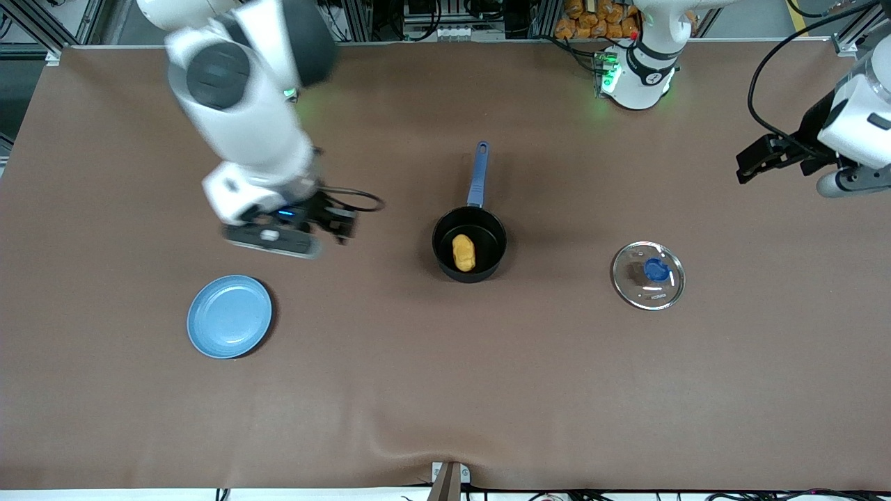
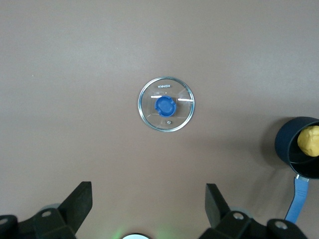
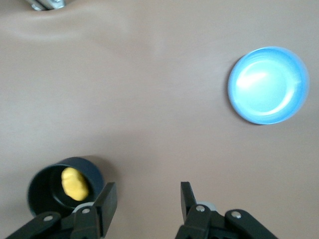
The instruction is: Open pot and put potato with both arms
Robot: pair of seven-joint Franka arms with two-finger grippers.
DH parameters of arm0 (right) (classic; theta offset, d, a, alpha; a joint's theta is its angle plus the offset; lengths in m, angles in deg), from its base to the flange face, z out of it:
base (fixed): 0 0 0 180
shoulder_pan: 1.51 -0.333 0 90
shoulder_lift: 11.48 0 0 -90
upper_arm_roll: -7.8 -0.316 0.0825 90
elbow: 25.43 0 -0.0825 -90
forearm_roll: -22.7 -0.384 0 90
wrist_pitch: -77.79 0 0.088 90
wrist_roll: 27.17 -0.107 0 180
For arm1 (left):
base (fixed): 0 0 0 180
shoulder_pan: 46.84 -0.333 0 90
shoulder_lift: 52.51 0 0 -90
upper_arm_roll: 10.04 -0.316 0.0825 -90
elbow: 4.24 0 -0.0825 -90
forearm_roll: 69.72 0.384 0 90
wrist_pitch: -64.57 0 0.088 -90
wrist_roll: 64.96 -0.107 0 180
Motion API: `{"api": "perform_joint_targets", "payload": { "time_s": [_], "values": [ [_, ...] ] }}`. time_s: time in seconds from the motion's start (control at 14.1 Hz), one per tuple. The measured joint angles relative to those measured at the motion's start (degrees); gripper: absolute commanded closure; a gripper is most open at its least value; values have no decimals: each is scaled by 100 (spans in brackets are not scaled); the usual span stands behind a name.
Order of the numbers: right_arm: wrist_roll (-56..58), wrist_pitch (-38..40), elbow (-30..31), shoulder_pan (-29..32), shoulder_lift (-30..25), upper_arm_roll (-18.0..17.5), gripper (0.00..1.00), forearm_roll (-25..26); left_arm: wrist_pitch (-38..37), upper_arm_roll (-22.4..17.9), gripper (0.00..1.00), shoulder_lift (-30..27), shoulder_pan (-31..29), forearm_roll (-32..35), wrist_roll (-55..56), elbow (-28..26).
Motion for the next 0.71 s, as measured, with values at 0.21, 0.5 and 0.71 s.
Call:
{"api": "perform_joint_targets", "payload": {
  "time_s": [0.21,0.5,0.71],
  "values": [
    [830,467,-39,689,-212,13,9,3,-1,8,0,-118,2,-34,-18,-67],
    [1936,748,-262,1542,-218,13,0,-35,-12,11,0,-125,2,-133,-20,-81],
    [2524,905,-334,1877,-218,10,0,-36,-39,14,0,-127,3,-138,-20,-81]
  ]
}}
